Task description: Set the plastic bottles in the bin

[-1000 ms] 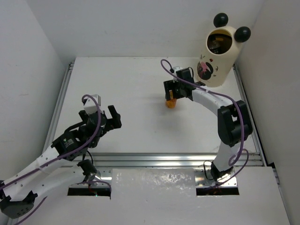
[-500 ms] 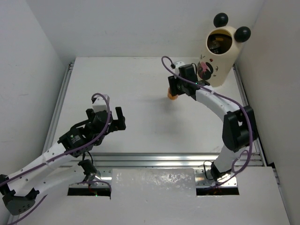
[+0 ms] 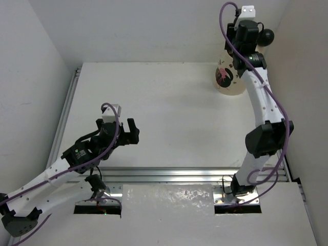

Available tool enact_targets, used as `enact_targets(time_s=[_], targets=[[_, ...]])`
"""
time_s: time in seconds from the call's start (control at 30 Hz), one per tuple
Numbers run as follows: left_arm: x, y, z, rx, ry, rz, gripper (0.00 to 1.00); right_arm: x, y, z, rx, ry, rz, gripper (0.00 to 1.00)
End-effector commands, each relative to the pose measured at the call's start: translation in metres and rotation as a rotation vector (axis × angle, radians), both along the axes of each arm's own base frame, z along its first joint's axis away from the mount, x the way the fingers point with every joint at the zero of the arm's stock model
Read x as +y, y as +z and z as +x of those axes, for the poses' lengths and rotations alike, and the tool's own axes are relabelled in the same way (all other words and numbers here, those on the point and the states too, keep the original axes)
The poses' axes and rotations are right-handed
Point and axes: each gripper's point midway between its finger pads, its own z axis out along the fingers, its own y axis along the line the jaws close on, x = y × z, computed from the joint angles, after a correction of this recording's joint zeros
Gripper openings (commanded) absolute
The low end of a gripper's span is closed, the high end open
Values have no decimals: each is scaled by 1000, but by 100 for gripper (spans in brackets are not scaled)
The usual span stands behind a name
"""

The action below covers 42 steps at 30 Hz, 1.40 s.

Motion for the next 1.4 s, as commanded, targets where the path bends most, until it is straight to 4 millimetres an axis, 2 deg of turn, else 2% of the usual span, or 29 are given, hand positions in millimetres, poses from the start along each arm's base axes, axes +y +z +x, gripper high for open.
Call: enact_targets(time_s=[0.0, 0.13, 0.27, 0.33, 0.37, 0.47, 0.5, 0.53, 0.67, 0.73, 0.8, 0.83, 0.9, 0.93, 0.97, 1.0, 1.03, 1.07, 1.1, 1.13, 1.17, 1.2, 1.23, 1.27, 1.3, 1.33, 1.37], targets=[[-7, 11, 2, -38, -31, -34, 100, -23, -9, 27, 11, -91, -45, 29], [-9, 8, 2, -30, -41, -28, 100, -33, -18, 50, 30, -102, -50, 36], [-11, 7, 2, -27, -52, -25, 100, -44, -36, 61, 65, -129, -55, 56], [-13, 6, 2, -24, -61, -24, 100, -49, -48, 66, 82, -127, -40, 58], [-14, 6, 3, -23, -64, -22, 100, -58, -52, 67, 87, -144, -23, 62], [-16, 5, 3, -20, -74, -21, 100, -70, -59, 67, 109, -180, -12, 87], [-16, 5, 2, -18, -78, -22, 100, -72, -58, 65, 109, -189, -10, 97], [-17, 4, 2, -17, -78, -20, 100, -72, -56, 63, 104, -193, -5, 99], [-19, 3, 3, -12, -90, -18, 100, -71, -26, 53, 47, -193, 28, 99], [-19, 3, 3, -12, -90, -18, 100, -61, -4, 43, 10, -145, 67, 99], [-19, 2, 3, -11, -88, -15, 100, -51, 19, 24, -25, -101, 99, 99], [-17, 3, 3, -15, -81, -16, 100, -41, 32, 8, -42, -50, 131, 99], [-12, 6, 4, -24, -56, -17, 100, -23, 39, -10, -37, 13, 157, 99], [-7, 7, 3, -22, -25, -21, 100, -14, 20, -19, 13, 46, 173, 99], [5, 10, 7, -40, 46, -6, 100, -3, 37, -44, -10, 93, 184, 99], [15, 11, 8, -42, 99, 2, 100, 11, 37, -58, -4, 127, 183, 99], [27, 13, 7, -35, 177, -6, 100, 18, 30, -71, 13, 142, 185, 99], [46, 19, 11, -65, 284, 9, 100, 25, -7, -84, 92, 149, 191, 99], [54, 21, 11, -70, 348, -18, 100, 36, 6, -113, 56, 188, 209, 99], [67, 27, 9, -87, 409, 0, 100, 42, -34, -128, 141, 203, 213, 99], [71, 30, 8, -96, 437, -11, 100, 55, -47, -143, 171, 250, 230, 99], [77, 35, 6, -105, 464, -26, 100, 59, -41, -166, 146, 269, 277, 99], [80, 39, 5, -119, 479, -26, 100, 62, -79, -183, 241, 274, 296, 99], [81, 41, 5, -126, 477, -27, 100, 66, -92, -196, 278, 287, 321, 99], [84, 45, 3, -133, 470, -23, 100, 71, -91, -214, 274, 317, 363, 99], [86, 50, 2, -144, 468, -16, 100, 77, -119, -231, 347, 350, 383, 99], [88, 53, 1, -150, 460, 2, 100, 84, -127, -243, 361, 397, 395, 99]])
